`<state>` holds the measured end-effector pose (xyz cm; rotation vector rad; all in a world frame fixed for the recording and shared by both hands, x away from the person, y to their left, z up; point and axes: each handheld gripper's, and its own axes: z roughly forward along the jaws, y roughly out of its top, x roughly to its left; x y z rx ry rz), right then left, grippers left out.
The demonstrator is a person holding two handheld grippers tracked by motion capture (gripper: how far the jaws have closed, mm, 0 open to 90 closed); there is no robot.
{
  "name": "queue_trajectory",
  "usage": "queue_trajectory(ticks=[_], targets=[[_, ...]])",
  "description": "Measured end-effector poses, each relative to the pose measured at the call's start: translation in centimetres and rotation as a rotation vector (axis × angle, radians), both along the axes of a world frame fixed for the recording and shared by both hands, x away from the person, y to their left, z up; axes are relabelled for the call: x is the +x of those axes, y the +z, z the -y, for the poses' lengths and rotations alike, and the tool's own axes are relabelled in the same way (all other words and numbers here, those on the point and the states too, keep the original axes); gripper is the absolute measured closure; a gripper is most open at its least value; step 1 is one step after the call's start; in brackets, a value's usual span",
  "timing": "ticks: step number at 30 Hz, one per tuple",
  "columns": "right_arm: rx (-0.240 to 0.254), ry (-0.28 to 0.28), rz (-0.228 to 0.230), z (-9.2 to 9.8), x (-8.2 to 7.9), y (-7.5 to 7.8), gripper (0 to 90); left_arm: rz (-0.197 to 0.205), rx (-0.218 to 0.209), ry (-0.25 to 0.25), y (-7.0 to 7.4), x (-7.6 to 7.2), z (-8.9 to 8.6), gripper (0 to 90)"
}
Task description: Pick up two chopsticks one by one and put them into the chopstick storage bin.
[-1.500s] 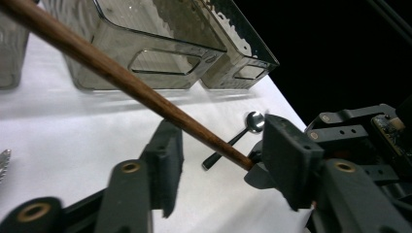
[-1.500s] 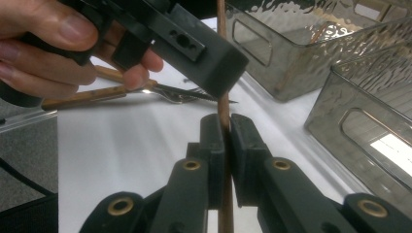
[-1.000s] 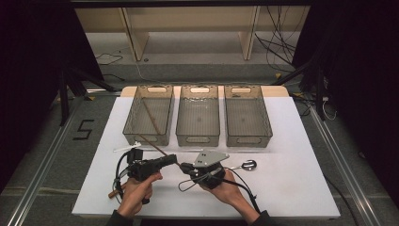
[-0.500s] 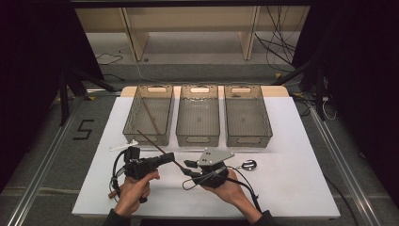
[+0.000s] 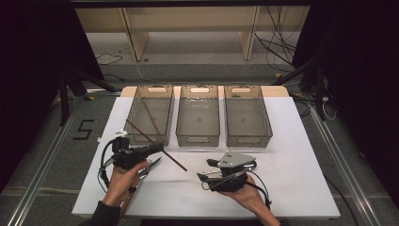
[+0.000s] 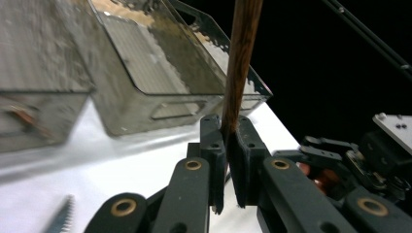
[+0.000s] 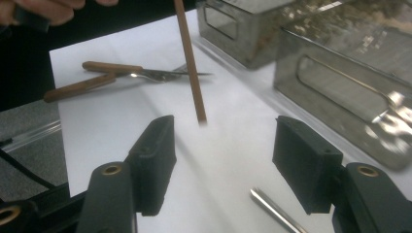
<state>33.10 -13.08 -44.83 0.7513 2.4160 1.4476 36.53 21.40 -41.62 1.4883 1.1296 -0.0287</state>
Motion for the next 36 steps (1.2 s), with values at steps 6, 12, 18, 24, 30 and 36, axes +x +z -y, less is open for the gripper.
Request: queue_trajectory(ticks=[6, 12, 18, 24, 30, 36], targets=[[0.011, -0.031, -0.014, 2.3, -0.9, -0.5, 37.8, 0.001, 0.017, 0.029, 1.5, 1.9, -1.9, 84.7], [0.016, -0.031, -0.021, 2.6, -1.3, -0.6, 35.5, 0.002, 0.046, 0.034, 3.5, 3.8, -3.2, 84.7], [0.018, -0.023, -0.018, 2.5, -1.6, -0.6, 32.8, 0.002, 0.065, 0.038, 5.2, 5.6, -4.1, 84.7], [0.019, -0.026, -0.017, 2.7, -1.8, -0.6, 32.0, 0.002, 0.096, 0.056, 6.3, 7.1, -4.6, 84.7], [0.027, -0.040, -0.015, 3.1, -2.0, -0.6, 31.1, -0.007, 0.128, 0.084, 7.1, 8.9, -5.0, 84.7], [0.037, -0.050, -0.007, 3.6, -2.2, -0.5, 30.1, -0.031, 0.164, 0.123, 6.9, 11.0, -5.4, 84.7]])
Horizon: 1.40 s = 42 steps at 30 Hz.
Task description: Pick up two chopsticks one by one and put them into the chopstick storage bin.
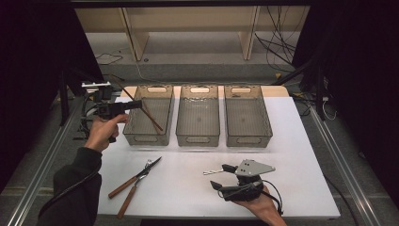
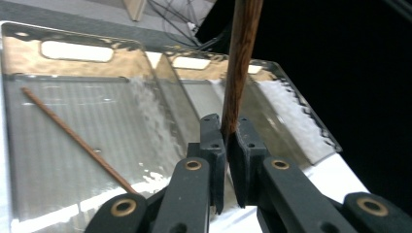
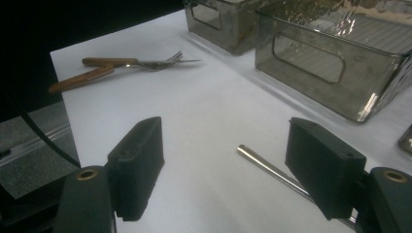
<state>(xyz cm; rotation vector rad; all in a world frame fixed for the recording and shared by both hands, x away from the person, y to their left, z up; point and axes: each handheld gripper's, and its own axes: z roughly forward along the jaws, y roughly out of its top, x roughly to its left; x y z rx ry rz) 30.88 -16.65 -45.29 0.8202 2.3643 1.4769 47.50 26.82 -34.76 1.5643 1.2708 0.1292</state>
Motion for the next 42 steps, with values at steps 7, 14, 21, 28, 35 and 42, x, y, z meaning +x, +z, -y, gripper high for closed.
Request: queue_trajectory(ticks=[7, 14, 21, 28, 35, 42], targets=[[0.010, -0.003, 0.003, 0.4, -0.3, 0.0, 30.0, -0.042, 0.024, 0.035, -0.9, 1.9, 0.0, 84.7], [0.009, -0.004, 0.001, 0.5, -0.3, -0.1, 30.0, -0.082, 0.052, 0.028, -1.8, 2.8, 0.8, 84.7], [-0.001, 0.001, -0.002, 0.5, -0.3, -0.2, 30.1, -0.126, 0.063, 0.004, -2.6, 3.2, 1.5, 84.6], [0.000, -0.001, -0.004, 0.5, -0.3, -0.2, 30.1, -0.154, 0.086, -0.019, -3.2, 3.6, 2.3, 84.5], [0.001, -0.002, -0.003, 0.5, -0.3, -0.3, 30.2, -0.166, 0.114, -0.024, -3.8, 3.8, 3.1, 84.4], [0.000, 0.000, -0.003, 0.5, -0.2, -0.3, 30.4, -0.182, 0.133, -0.017, -4.4, 4.2, 3.5, 84.2]])
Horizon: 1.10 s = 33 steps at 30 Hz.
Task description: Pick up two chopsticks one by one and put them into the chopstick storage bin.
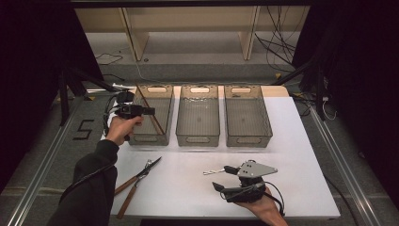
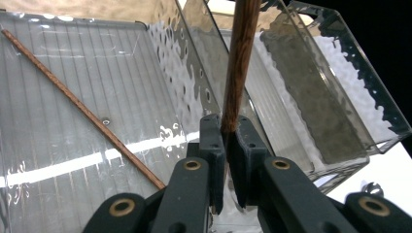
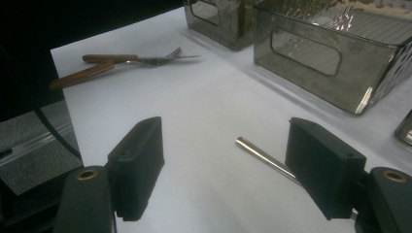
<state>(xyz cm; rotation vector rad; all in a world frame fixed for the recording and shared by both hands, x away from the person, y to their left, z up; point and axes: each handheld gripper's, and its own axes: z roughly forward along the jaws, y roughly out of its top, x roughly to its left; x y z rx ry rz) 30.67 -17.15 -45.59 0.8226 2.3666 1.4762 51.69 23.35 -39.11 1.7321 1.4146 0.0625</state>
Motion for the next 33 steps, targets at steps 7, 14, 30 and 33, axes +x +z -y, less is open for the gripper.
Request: queue_trajectory(ticks=[7, 14, 30, 33], targets=[[0.004, -0.002, -0.002, 0.0, 0.0, 0.0, 30.5, -0.034, 0.012, -0.004, -0.6, 0.3, 0.3, 84.1], [0.000, 0.000, -0.002, 0.0, 0.0, 0.0, 30.6, -0.041, 0.012, 0.003, -0.8, 0.4, 0.3, 82.9], [-0.001, 0.002, -0.006, -0.1, -0.1, -0.1, 31.1, -0.086, 0.108, 0.049, -1.1, 1.1, 1.3, 40.4], [0.000, 0.003, -0.006, -0.1, -0.1, -0.1, 31.1, -0.079, 0.123, 0.050, -1.0, 1.1, 1.4, 33.1]])
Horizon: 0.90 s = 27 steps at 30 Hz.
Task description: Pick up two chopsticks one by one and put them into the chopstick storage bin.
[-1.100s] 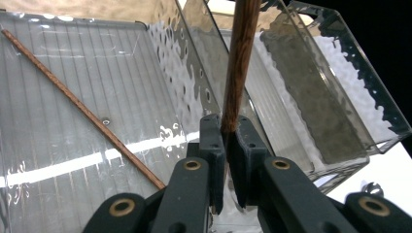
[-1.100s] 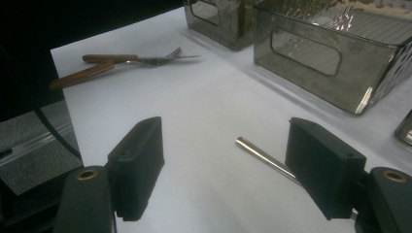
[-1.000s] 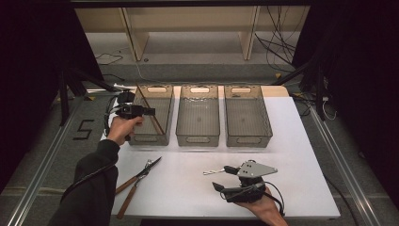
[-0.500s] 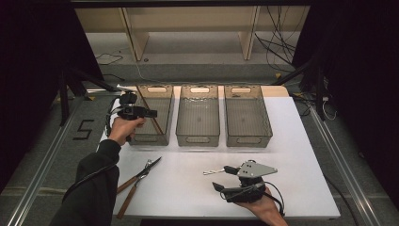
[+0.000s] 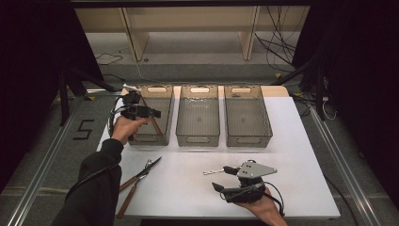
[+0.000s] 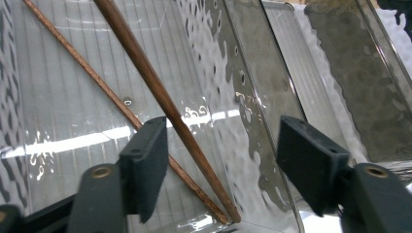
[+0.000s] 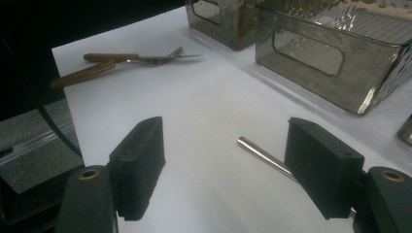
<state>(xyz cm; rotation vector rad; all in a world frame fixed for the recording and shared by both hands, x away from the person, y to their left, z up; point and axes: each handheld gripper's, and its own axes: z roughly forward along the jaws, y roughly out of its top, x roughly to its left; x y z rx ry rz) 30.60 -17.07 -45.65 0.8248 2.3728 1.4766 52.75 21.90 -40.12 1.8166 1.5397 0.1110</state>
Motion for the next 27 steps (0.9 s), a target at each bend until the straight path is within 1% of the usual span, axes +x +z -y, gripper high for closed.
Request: queue_trajectory(ticks=[1, 5, 8, 12, 14, 16, 20, 22, 25, 27], targets=[[0.000, 0.001, 0.000, 0.0, 0.0, 0.0, 31.2, 0.002, 0.006, 0.000, 0.1, 0.0, 0.0, 29.8], [0.001, 0.001, 0.003, 0.0, 0.0, 0.0, 31.2, 0.019, 0.006, 0.006, 0.3, -0.2, 0.1, 25.2], [0.001, 0.001, 0.000, 0.0, 0.0, 0.0, 31.2, 0.030, 0.001, -0.002, 0.5, -0.5, 0.1, 22.9], [0.001, 0.001, 0.003, 0.0, 0.0, 0.0, 31.2, 0.055, -0.023, -0.021, 1.2, -1.3, -0.1, 21.3], [0.001, 0.002, 0.002, 0.0, 0.0, 0.0, 31.2, 0.080, -0.036, -0.039, 1.7, -2.1, -0.2, 21.0], [0.003, 0.002, 0.004, 0.0, -0.1, 0.1, 31.2, 0.102, -0.037, -0.057, 2.2, -3.0, -0.3, 20.9], [0.004, 0.001, 0.011, 0.1, -0.1, 0.1, 31.2, 0.146, -0.028, -0.089, 2.9, -5.0, -0.6, 20.7], [0.006, 0.000, 0.011, 0.1, -0.1, 0.1, 31.1, 0.159, -0.017, -0.109, 3.1, -5.9, -0.6, 20.5], [0.007, -0.002, 0.010, 0.1, -0.1, 0.1, 31.1, 0.184, -0.013, -0.123, 3.1, -7.5, -0.8, 20.5], [0.006, -0.002, 0.012, 0.1, -0.1, 0.1, 31.1, 0.185, -0.012, -0.133, 2.9, -8.4, -0.9, 20.5]])
